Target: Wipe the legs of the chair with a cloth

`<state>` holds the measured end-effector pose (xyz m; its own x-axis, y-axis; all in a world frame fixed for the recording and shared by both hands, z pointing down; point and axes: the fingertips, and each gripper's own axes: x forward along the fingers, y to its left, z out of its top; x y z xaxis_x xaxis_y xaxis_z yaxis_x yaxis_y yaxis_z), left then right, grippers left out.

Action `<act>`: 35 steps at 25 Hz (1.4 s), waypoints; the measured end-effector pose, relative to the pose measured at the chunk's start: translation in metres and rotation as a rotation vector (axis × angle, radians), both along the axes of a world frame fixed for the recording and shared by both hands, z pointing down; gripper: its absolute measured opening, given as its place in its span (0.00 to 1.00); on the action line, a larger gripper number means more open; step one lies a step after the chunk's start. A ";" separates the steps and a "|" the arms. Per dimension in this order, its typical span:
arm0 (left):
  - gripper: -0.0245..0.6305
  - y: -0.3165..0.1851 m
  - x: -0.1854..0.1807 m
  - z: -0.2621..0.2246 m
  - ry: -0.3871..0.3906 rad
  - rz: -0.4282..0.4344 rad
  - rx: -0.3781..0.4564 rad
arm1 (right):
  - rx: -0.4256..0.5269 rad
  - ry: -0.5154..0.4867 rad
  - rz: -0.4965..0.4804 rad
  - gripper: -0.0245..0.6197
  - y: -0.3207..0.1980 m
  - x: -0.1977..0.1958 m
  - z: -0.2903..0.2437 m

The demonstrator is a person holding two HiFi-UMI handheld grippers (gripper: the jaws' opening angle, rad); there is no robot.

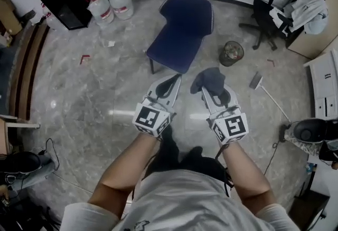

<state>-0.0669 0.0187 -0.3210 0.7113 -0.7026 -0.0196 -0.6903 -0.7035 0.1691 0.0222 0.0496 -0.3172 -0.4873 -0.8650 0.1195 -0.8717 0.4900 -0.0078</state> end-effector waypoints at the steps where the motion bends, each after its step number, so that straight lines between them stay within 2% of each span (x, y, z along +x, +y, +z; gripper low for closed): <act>1: 0.04 -0.016 0.004 0.011 -0.001 0.001 -0.006 | -0.010 0.005 0.003 0.25 -0.016 0.003 0.012; 6: 0.04 -0.093 0.023 0.078 -0.022 -0.037 0.001 | -0.036 -0.002 -0.004 0.25 -0.091 0.026 0.090; 11: 0.04 -0.138 0.037 0.193 -0.064 -0.053 0.028 | -0.034 -0.006 -0.003 0.25 -0.143 0.046 0.221; 18: 0.04 -0.194 0.054 0.406 -0.078 -0.030 0.034 | -0.059 -0.014 0.021 0.25 -0.184 0.069 0.460; 23: 0.04 -0.235 0.065 0.552 -0.067 0.007 0.003 | -0.162 -0.009 0.047 0.25 -0.206 0.079 0.669; 26: 0.04 -0.251 0.063 0.612 -0.051 0.010 -0.019 | -0.217 0.004 0.039 0.25 -0.218 0.069 0.763; 31: 0.04 -0.265 0.061 0.680 -0.138 0.015 -0.029 | -0.242 0.049 -0.036 0.25 -0.227 0.033 0.840; 35: 0.04 -0.271 0.057 0.714 -0.198 -0.003 -0.052 | -0.231 0.067 -0.058 0.25 -0.236 0.012 0.847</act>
<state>-0.0102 -0.2526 0.3926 0.6957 -0.7010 0.1570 -0.7156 -0.6955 0.0655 0.0344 -0.1869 0.5295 -0.5201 -0.7815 0.3446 -0.8443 0.5314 -0.0690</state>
